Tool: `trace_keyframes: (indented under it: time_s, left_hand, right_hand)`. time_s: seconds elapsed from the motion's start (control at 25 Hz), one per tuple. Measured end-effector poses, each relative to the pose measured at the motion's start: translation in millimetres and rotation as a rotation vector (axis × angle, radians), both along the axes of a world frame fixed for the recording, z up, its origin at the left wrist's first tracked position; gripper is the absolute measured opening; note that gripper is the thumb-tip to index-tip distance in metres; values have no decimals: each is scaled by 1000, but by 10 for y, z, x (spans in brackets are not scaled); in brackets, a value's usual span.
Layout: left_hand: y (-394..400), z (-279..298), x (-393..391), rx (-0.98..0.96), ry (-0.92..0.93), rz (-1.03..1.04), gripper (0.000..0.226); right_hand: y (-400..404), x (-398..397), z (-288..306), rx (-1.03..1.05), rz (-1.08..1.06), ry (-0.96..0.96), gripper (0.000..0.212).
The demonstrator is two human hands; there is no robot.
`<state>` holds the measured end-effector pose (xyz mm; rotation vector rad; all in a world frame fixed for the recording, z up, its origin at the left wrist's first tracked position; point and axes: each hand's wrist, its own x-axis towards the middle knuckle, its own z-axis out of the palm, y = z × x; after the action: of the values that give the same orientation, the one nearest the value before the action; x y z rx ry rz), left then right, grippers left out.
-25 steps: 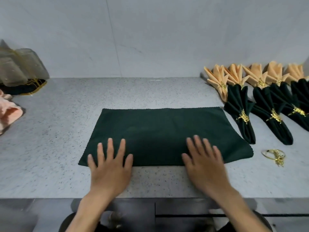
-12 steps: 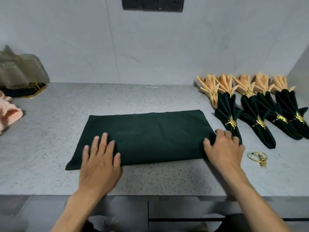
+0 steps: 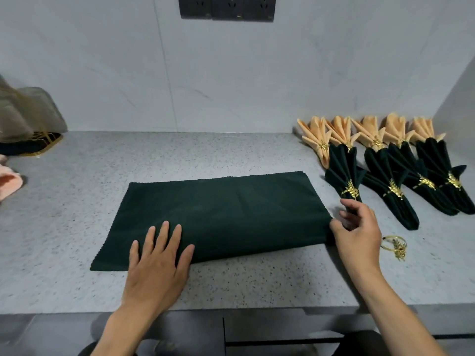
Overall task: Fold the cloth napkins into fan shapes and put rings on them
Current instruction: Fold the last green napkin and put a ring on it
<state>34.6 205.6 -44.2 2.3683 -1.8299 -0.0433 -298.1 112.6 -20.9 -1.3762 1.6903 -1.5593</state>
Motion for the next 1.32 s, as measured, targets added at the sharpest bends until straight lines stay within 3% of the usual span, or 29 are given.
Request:
trace_keyframes:
  time_s: [0.12, 0.24, 0.36, 0.56, 0.96, 1.04, 1.12, 1.2, 1.32]
  left_hand:
    - [3, 11, -11, 8, -3, 9, 83]
    - [10, 32, -17, 48, -1, 13, 83]
    - [23, 65, -26, 48, -4, 11, 80]
    - [50, 64, -40, 10, 24, 28, 76]
    - [35, 39, -8, 29, 8, 32, 66]
    - [19, 43, -25, 41, -2, 36, 67]
    - [0, 35, -42, 42, -6, 36, 69]
    - [-8, 27, -31, 47, -5, 38, 71]
    - [1, 10, 14, 84, -32, 20, 77]
  right_hand:
    - [-89, -31, 102, 135, -104, -385, 42]
    - [-207, -156, 147, 374, -94, -456, 30]
    - [-248, -182, 166, 547, 55, -229, 13]
    - [-303, -141, 127, 445, 82, 170, 14]
    - [-361, -72, 82, 372, 32, 336, 20]
    - [-248, -42, 166, 298, -57, 611, 11]
    - [-47, 213, 150, 49, -125, 969, 14]
    - [262, 904, 74, -113, 109, 1023, 28]
    - [586, 2041, -52, 125, 718, 914, 57]
